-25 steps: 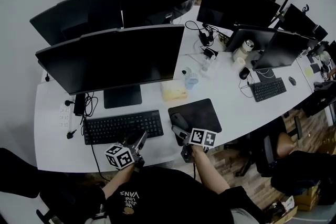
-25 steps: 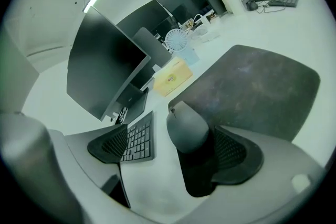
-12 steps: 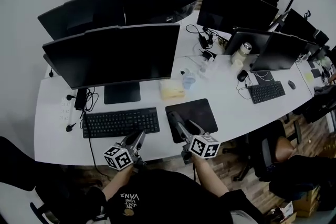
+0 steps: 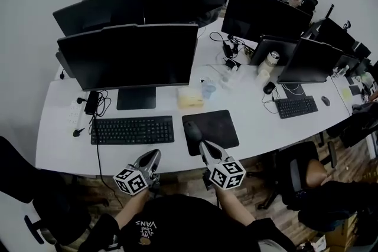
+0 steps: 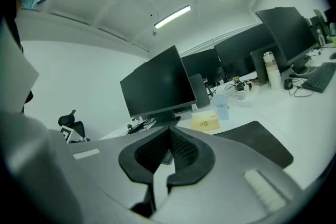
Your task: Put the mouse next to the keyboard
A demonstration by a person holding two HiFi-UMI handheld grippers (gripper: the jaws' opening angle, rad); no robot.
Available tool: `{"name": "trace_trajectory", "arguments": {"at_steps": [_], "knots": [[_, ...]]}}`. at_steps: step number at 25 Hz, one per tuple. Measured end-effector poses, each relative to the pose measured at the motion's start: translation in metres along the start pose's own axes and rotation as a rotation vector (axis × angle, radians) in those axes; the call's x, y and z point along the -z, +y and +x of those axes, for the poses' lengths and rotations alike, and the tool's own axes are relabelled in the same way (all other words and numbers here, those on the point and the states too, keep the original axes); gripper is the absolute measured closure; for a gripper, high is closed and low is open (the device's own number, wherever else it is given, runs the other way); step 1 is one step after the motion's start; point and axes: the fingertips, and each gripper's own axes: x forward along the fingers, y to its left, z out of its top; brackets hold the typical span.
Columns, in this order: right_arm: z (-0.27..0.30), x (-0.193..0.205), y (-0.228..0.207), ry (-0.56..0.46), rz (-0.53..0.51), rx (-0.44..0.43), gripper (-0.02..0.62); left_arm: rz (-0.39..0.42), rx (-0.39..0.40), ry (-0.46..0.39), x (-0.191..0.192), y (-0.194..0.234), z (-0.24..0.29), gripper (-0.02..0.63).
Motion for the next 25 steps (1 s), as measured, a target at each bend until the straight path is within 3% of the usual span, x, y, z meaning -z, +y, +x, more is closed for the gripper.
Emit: {"name": "trace_trajectory", "arguments": {"at_steps": [10,25], "knots": [[-0.026,0.039,0.016,0.050,0.006,-0.031,0.591,0.008,-0.045,-0.033,0.017,-0.020,-0.032,0.604],[-0.045,0.068,0.028,0.098,-0.008,-0.054,0.591,0.033,-0.076,-0.001,0.037,-0.029,-0.055,0.604]]}}
